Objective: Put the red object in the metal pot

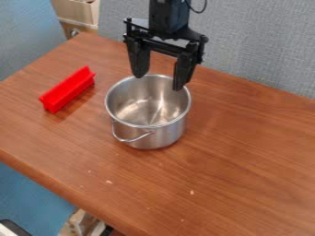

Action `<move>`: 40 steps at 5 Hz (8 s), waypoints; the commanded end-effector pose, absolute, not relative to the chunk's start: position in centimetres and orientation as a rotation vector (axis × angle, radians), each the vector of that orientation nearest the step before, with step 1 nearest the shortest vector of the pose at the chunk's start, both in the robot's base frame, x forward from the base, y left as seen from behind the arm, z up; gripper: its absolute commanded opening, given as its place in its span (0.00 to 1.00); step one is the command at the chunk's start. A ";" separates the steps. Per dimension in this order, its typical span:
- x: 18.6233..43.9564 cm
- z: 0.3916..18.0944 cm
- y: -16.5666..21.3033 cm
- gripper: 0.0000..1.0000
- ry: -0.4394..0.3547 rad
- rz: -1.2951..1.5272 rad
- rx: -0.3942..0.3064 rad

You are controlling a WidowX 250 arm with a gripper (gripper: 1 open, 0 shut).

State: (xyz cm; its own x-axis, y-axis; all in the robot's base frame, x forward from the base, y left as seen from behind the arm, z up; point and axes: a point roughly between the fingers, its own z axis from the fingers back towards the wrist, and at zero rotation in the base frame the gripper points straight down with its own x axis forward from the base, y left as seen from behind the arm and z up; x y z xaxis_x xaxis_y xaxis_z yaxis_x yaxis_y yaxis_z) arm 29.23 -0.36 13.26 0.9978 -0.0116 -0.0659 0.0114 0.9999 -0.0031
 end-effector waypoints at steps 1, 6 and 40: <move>29.1 12.5 -0.2 1.00 0.087 -0.007 -0.008; 28.5 12.0 16.4 1.00 0.032 0.268 -0.005; 33.6 -4.7 22.2 1.00 0.320 0.357 -0.010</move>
